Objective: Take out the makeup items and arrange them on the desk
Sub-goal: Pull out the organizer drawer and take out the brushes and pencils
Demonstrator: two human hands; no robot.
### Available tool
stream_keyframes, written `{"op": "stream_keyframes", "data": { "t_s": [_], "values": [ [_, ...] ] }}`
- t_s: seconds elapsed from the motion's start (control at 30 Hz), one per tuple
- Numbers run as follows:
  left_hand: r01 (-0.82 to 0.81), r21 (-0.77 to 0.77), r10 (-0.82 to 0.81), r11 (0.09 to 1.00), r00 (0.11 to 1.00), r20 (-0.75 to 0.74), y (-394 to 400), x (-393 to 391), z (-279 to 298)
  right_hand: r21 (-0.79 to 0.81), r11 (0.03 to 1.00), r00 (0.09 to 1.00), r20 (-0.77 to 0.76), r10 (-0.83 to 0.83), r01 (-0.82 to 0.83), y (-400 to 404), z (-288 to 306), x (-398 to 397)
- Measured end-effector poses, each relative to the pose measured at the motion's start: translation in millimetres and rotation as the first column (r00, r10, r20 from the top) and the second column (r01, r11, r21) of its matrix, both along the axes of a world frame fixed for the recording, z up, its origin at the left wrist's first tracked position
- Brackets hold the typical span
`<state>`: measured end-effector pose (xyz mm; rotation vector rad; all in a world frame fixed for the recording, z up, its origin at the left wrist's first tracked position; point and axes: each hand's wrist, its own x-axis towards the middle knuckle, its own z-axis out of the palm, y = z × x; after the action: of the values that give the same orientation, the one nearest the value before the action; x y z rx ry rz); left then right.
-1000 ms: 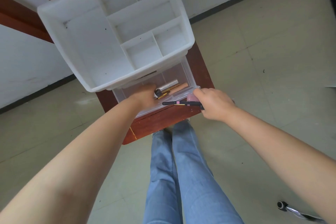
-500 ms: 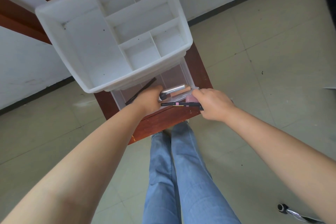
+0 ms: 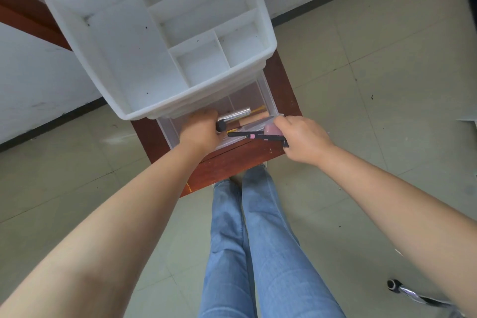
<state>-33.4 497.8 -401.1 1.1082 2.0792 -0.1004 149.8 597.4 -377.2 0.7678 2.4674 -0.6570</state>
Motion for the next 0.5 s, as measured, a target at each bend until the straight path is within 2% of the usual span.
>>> {"op": "stream_keyframes", "data": {
  "t_s": [0.1,0.2,0.37,0.5],
  "values": [
    [0.007,-0.022,-0.004,1.000,0.988,0.155,4,1,-1,-0.003,1.000,1.000,0.004,0.005,-0.005,-2,1,1],
    [0.054,-0.073,-0.034,0.996,0.968,0.248,9,1,-3,0.003,0.999,0.999,0.042,0.033,-0.033,-1,1,1],
    [0.183,-0.123,-0.139,0.975,0.944,0.301,17,-5,-1,0.003,0.999,0.998,0.051,0.048,-0.048,-2,2,1],
    [0.191,-0.163,-0.133,0.968,0.939,0.317,21,-5,2,-0.007,1.000,0.999,0.046,0.024,-0.024,-2,2,1]
  ]
}}
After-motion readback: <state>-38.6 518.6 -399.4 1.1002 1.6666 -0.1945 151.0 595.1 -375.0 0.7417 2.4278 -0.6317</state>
